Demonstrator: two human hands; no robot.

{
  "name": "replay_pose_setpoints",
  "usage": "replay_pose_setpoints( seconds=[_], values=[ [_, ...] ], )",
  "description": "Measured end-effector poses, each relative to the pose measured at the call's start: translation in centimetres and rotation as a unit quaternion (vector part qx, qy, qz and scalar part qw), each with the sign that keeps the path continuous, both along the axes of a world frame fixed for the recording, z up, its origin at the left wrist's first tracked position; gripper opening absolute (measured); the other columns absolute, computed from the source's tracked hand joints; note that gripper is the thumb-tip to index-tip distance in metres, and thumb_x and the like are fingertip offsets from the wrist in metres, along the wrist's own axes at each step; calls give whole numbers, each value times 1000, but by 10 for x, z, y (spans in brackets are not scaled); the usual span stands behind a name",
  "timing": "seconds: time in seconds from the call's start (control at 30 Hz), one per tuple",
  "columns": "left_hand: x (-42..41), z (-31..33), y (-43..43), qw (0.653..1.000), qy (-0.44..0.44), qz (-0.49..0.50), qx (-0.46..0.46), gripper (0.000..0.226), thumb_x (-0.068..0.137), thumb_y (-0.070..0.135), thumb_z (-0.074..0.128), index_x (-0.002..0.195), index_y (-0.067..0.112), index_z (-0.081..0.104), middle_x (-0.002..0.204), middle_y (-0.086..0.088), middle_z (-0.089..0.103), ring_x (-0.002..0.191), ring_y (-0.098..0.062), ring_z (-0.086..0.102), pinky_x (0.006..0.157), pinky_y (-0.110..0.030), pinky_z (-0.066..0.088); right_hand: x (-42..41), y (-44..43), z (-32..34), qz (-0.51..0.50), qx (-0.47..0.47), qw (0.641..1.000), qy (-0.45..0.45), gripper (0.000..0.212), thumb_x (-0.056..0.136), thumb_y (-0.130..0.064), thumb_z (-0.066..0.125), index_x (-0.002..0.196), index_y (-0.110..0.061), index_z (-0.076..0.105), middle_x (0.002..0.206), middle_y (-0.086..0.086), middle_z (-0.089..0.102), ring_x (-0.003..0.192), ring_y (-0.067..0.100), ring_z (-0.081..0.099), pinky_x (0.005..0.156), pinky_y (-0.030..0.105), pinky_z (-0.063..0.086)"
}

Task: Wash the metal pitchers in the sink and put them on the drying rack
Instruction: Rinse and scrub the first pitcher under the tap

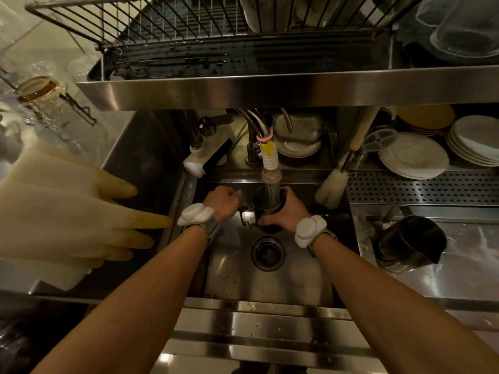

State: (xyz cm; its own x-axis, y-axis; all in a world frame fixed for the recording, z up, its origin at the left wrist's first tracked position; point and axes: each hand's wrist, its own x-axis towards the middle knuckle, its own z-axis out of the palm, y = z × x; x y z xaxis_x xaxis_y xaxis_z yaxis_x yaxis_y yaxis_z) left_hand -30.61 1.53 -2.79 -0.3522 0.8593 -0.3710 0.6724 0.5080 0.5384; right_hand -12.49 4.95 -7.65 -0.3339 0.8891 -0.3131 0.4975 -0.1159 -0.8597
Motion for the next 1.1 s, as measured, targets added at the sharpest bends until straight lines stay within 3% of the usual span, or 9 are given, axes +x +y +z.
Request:
replay_pose_setpoints(
  seconds=[0.13,0.3,0.47,0.6,0.77,0.93,1.1],
  values=[
    [0,-4,-4,1000,-1,-16,8,34,92,40,47,97,15,70,106,-11,67,104,-32,60,84,-31,43,12,7,-1,-41,13,999,-23,94,51,-19,89,130,-14,38,126,5,57,116,24,54,90,24,41],
    [3,-3,-4,1000,2,-5,-5,35,93,39,46,101,14,69,109,-11,67,107,-32,59,88,-33,44,-3,2,5,6,7,1000,-10,91,47,-26,91,122,-21,40,112,-6,56,106,15,54,83,23,39],
    [6,-7,-9,1000,9,-25,-3,34,93,40,47,96,15,69,108,-14,67,106,-34,59,84,-32,43,9,7,4,-42,27,998,-32,93,51,-19,90,128,-13,38,127,6,57,115,23,54,87,23,39],
    [1,-5,-8,1000,4,-17,-3,34,94,39,46,99,13,69,111,-15,67,108,-35,59,89,-34,44,2,3,5,3,9,1000,-30,90,48,-25,90,123,-20,40,119,-1,59,110,20,56,82,24,40],
    [3,-7,-12,1000,-4,-19,-2,34,93,40,47,101,14,68,110,-13,67,107,-33,60,89,-34,44,3,4,8,-10,21,997,-77,88,51,-23,89,124,-14,41,124,8,58,114,27,56,88,30,45],
    [0,-6,-13,1000,-11,-14,-5,33,92,41,49,102,17,69,113,-12,67,109,-33,59,89,-32,44,11,3,25,31,27,993,-111,84,51,-25,88,120,-14,43,118,6,60,107,25,57,86,33,49],
    [4,-1,-7,999,-26,-37,-6,32,90,44,50,95,19,69,108,-10,68,105,-31,61,82,-29,41,36,6,46,50,33,983,-174,65,54,-19,85,105,-12,46,108,14,61,98,29,59,85,45,52]
  ],
)
